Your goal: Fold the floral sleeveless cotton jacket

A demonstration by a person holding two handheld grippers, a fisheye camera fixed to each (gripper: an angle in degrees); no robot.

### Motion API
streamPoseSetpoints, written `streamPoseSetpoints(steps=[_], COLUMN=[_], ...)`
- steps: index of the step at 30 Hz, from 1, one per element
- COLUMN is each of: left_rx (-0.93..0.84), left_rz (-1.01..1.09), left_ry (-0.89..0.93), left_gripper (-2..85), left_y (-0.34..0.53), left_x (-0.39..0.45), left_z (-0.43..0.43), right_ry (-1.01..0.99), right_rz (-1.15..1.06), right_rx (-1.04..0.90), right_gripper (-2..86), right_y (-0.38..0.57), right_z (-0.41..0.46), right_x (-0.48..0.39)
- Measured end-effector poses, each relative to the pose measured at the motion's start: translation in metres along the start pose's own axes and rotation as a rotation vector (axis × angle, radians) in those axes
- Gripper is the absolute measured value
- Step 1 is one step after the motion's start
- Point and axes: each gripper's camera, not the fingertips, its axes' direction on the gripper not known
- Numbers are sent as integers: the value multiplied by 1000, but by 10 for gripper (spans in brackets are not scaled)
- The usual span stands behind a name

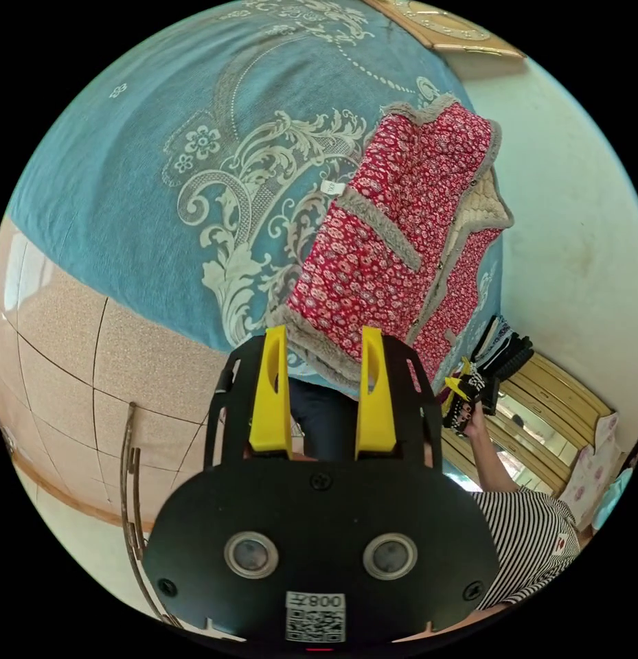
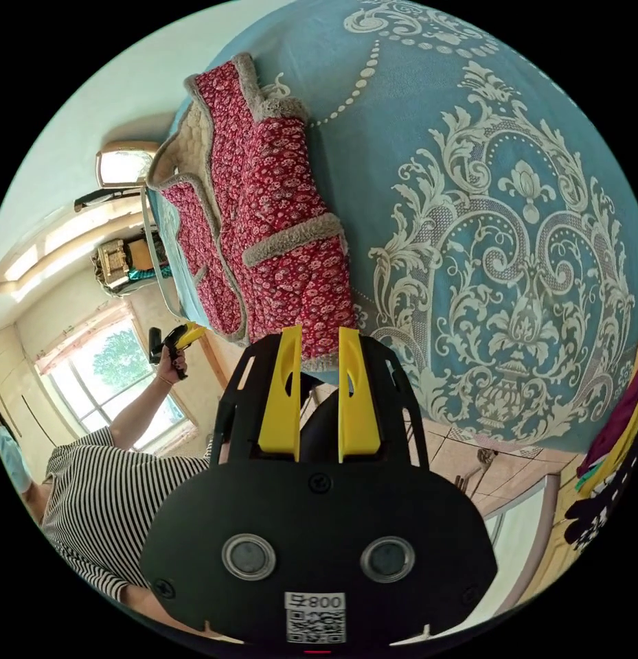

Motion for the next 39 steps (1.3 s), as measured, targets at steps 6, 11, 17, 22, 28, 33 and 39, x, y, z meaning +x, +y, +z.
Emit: streamPoseSetpoints(steps=[6, 11, 17, 22, 28, 33, 39], left_rx=[-3, 68, 126, 234, 280, 280, 323], left_rz=[50, 113, 193, 250, 349, 399, 264], left_ry=[-20, 16, 119, 306, 357, 317, 326], left_gripper=[143, 126, 77, 65, 59, 59, 66], left_y=[-1, 30, 65, 117, 203, 274, 344], left_x=[-15, -32, -46, -65, -57, -63, -103], left_z=[35, 40, 45, 34, 17, 7, 23], right_ry=[43, 1, -34, -130, -248, -154, -190], right_rz=[-74, -148, -232, -272, -327, -379, -313], right_rx=[-51, 10, 80, 128, 201, 166, 150], right_gripper=[103, 100, 74, 58, 45, 41, 34], right_y=[5, 34, 76, 113, 190, 262, 340], right_z=[65, 100, 126, 133, 119, 124, 161], right_x=[4, 0, -12, -11, -24, -45, -32])
